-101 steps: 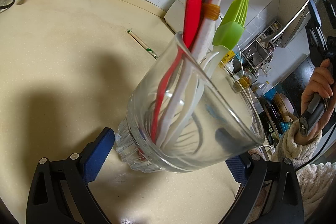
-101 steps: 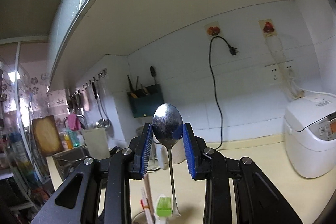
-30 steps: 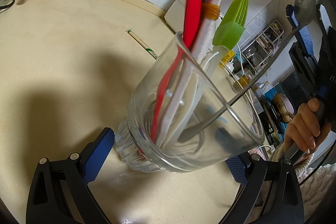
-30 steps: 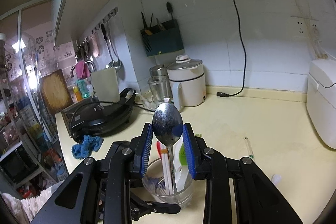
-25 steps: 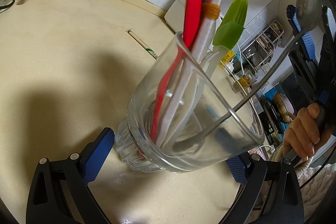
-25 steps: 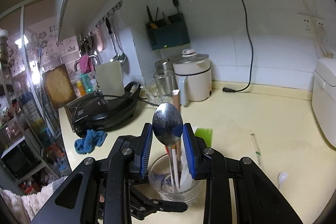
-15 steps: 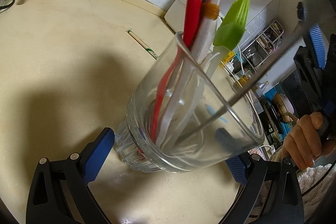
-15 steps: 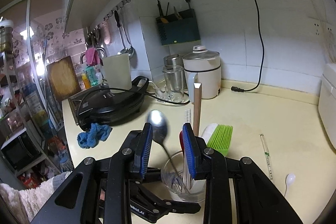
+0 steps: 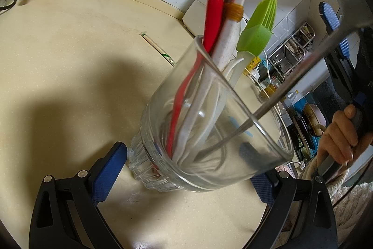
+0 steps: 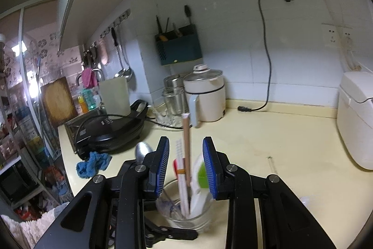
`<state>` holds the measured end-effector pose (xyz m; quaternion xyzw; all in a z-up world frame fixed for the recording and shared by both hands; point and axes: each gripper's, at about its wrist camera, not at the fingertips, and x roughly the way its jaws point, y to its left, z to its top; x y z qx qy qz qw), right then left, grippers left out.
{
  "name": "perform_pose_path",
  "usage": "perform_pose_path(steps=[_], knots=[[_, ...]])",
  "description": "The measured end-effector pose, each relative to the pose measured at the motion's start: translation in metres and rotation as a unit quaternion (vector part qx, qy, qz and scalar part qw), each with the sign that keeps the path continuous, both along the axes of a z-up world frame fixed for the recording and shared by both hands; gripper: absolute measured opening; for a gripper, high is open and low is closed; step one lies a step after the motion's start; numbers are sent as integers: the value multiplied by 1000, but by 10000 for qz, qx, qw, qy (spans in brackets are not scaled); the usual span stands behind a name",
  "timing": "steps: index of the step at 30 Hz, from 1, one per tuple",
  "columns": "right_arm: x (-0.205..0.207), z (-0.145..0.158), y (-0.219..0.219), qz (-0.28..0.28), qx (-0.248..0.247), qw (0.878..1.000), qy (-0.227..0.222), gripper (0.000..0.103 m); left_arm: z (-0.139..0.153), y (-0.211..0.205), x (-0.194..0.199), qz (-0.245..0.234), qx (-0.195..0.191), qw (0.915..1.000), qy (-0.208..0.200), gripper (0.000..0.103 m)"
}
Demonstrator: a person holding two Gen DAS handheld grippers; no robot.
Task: Organize utensils
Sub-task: 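Lower the steel spoon handle-first into the tumbler and open the right tool, then move the right tool back to the white spoon on the counter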
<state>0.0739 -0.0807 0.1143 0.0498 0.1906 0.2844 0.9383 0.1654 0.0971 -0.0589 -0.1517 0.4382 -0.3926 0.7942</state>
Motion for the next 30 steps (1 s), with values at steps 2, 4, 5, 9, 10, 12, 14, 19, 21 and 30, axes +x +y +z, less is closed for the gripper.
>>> perform_pose_path(steps=[2,4,5,9,10,12,14,19,21,30], knots=[[1,2,-7,-99,24,9999,-10,30,0,0,0,0,0,10000,0,99],[1,1,-16,-203,50,9998,7,30,0,0,0,0,0,10000,0,99],[2,0,-21,-257,52,9996,36,30,0,0,0,0,0,10000,0,99],[7,-9,-39,-449,74,9987,233,30,0,0,1,0,1,10000,0,99],[10,-11,-43,-483,94,9984,280,30,0,0,1,0,0,10000,0,99],[14,-14,-56,-605,126,9975,352,30,0,0,1,0,0,10000,0,99],[21,-16,-72,-821,136,9958,387,30,0,0,1,0,0,10000,1,99],[42,-36,-124,-1505,0,9865,653,30,0,0,1,-1,0,10000,1,99],[48,-53,-144,-1735,-30,9809,878,30,0,0,1,-1,0,10000,0,99],[80,-120,-151,-1477,-172,9668,2079,30,1,0,1,-1,1,10000,2,99]])
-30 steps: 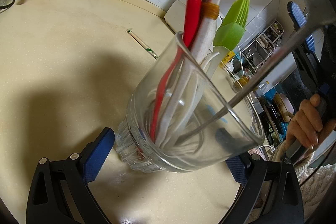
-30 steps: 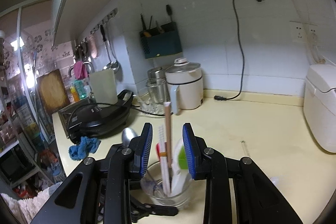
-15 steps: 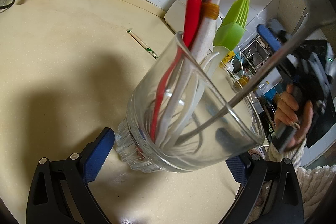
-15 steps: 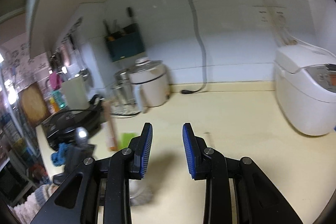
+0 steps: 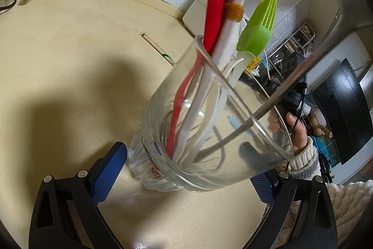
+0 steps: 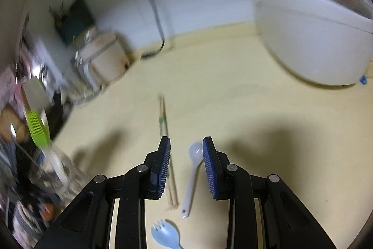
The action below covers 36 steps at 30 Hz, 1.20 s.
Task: Organize utensils
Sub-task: 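Move the right tool back to the white spoon on the counter, then grasp the white ceramic spoon by its handle with the right tool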
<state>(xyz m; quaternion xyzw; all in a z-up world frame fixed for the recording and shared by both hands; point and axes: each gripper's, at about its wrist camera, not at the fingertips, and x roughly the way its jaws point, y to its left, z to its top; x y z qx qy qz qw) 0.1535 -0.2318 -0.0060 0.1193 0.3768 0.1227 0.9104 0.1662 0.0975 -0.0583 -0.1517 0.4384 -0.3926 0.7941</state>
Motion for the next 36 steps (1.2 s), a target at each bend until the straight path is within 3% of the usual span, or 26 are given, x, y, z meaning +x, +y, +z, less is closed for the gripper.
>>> perform_pose_path(steps=[3,8,21,25,30,33,36], knots=[[2,-11,15,85,-354,9993,76,30,0,0,0,0,0,10000,0,99],[1,-18,25,371,-296,9988,86,30,0,0,0,0,0,10000,0,99],[0,-36,63,1002,-864,9901,461,28,0,0,0,0,0,10000,1,99],[-6,-35,82,1552,-1016,9815,477,17,0,0,0,0,0,10000,1,99],[-17,-33,95,2530,-686,9629,641,16,0,0,0,0,0,10000,1,99],[-16,-24,83,2240,-630,9712,503,16,0,0,0,1,0,10000,1,99],[-4,-16,49,1247,-422,9907,354,16,0,0,0,1,0,10000,1,99]])
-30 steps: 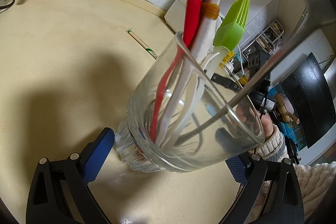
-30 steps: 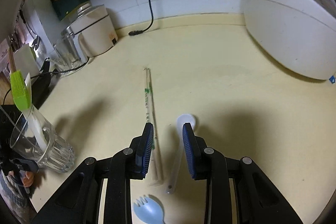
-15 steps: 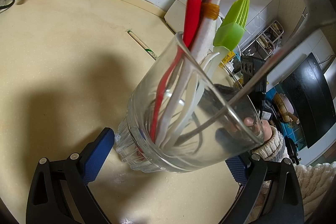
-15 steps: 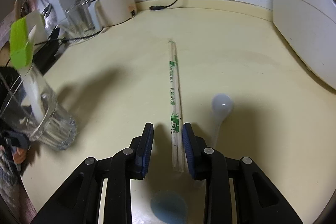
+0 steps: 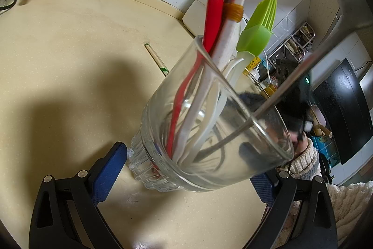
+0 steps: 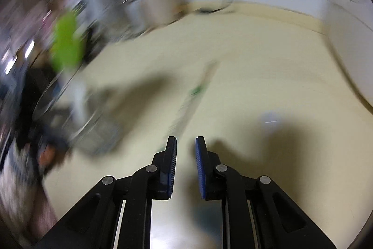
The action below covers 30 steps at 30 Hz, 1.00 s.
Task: Organize utensils
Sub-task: 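Grasp the white ceramic spoon by its handle with the right tool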
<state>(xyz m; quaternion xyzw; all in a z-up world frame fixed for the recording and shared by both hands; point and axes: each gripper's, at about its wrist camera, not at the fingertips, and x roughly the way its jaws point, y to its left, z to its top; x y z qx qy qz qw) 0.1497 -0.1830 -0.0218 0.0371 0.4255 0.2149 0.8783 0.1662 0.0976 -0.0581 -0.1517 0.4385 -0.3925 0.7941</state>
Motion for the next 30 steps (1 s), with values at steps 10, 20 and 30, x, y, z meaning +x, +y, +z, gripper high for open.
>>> perform_pose_path(steps=[10,20,30], knots=[[21,-6,-50,-1418,-8,9897,183,19,0,0,0,0,0,10000,0,99],[30,-16,-35,-1310,-396,9899,367,24,0,0,0,0,0,10000,0,99],[49,-23,-5,-1117,-1165,9868,148,27,0,0,0,0,0,10000,0,99]])
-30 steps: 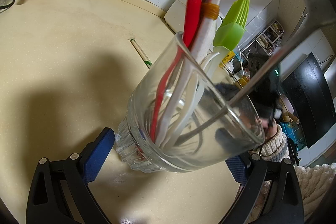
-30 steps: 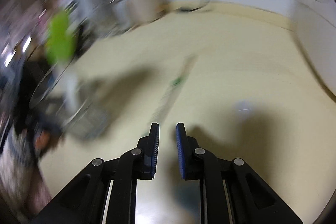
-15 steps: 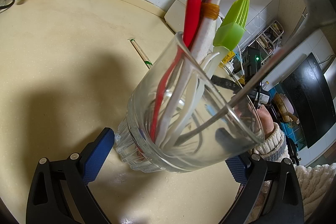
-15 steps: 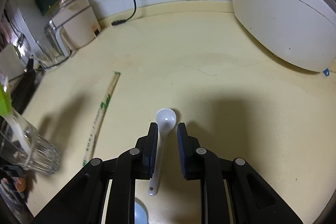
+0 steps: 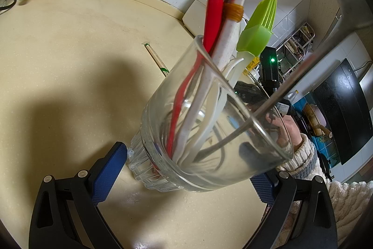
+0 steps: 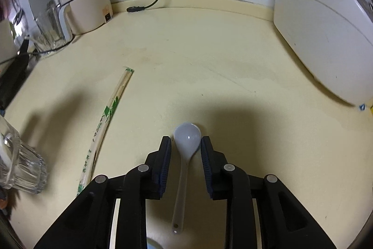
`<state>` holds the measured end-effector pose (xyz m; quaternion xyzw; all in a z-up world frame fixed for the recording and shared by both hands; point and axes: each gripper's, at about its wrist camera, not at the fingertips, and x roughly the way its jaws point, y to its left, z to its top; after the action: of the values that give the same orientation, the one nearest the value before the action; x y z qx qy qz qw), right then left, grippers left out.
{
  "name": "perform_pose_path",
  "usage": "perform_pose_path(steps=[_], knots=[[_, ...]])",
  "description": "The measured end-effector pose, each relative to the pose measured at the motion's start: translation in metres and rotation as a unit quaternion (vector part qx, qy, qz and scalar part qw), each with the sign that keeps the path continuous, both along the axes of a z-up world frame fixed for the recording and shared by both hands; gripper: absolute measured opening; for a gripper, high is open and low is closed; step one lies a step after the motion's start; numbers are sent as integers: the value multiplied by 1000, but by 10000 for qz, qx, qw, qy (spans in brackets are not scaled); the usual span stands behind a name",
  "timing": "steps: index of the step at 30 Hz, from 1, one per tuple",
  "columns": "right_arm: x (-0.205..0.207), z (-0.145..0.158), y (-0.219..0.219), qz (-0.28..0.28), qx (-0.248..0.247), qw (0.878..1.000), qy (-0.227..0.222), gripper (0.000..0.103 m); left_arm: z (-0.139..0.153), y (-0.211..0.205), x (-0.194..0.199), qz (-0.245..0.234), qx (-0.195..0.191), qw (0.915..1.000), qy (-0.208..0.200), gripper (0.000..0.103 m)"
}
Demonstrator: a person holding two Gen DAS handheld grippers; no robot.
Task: Organize utensils
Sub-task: 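Grasp the white ceramic spoon by its handle with the right tool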
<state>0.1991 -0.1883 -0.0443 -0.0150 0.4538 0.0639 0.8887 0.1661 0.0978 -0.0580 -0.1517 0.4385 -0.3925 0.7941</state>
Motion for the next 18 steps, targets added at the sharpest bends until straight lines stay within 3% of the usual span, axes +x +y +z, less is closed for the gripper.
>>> perform_pose_path(steps=[18], knots=[[5,-1,3,157,-96,9997,-170,30,0,0,0,0,0,10000,0,99]])
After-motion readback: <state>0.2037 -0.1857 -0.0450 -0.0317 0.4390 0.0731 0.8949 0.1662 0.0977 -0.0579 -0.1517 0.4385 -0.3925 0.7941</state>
